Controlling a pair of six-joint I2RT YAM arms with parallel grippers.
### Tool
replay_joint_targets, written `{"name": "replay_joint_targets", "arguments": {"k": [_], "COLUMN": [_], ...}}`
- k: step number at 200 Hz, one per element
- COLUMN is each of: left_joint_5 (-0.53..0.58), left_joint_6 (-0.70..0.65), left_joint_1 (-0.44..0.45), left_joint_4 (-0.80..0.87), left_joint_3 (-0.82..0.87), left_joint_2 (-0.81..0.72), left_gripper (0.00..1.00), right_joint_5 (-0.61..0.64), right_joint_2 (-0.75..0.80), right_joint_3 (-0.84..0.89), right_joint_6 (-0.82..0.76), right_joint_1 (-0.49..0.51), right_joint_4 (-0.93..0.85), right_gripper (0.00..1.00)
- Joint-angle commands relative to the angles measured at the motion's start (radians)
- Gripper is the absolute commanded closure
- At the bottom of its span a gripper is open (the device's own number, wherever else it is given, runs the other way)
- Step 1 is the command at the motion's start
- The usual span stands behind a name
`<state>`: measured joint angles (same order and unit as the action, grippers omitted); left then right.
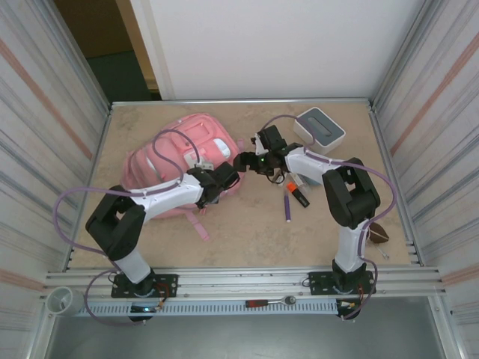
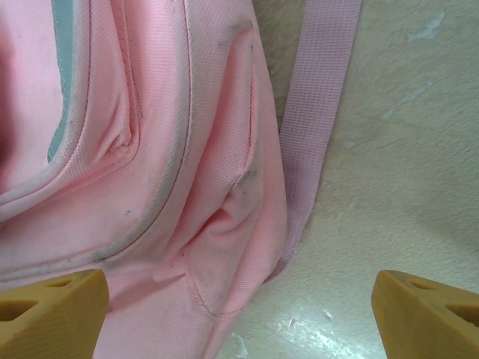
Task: Pack the student bag
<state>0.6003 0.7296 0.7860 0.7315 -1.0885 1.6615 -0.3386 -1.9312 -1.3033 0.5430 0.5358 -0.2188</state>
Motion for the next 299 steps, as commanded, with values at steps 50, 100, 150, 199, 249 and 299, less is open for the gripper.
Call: {"name": "replay_joint_targets", "arguments": {"k": [50, 100, 150, 199, 249, 299], "left_joint_5": [-0.020, -0.051, -0.099, -0.141, -0.285, -0.241], "left_joint_6": [-0.047, -0.090, -0.142, -0.183, -0.263, -0.257], "left_joint_1": [-0.009, -0.038, -0.084, -0.139, -0.168, -0.142], "left_joint_4": [-0.020, -0.038, -0.069, -0.085, -0.196, -0.172], "left_joint_3": [0.074, 0.111, 0.151, 0.194, 0.248, 0.164], "left_joint_2": [-0.080, -0.140, -0.204, -0.266, -0.334, -0.204], "left_gripper": [1.00, 1.00, 1.00, 1.00, 1.00, 1.00], "right_joint_5": [-0.016, -0.006, 0.015, 0.010, -0.015, -0.025], "right_joint_2": [-0.078, -0.037, -0.009, -0.011, -0.018, -0.022], "right_joint_3": [-0.011, 0.015, 0.031, 0.016, 0.004, 0.007], "right_joint_6": [0.084, 0.091, 0.090, 0.065, 0.054, 0.051], "right_joint_1": [0.019, -0.008, -0.052, -0.082, -0.082, -0.066], "right_joint_4": [0.006, 0.023, 0.024, 0.009, 0.014, 0.021], "right_gripper": [0.32, 0.87, 1.00, 1.00, 1.00, 1.00]}}
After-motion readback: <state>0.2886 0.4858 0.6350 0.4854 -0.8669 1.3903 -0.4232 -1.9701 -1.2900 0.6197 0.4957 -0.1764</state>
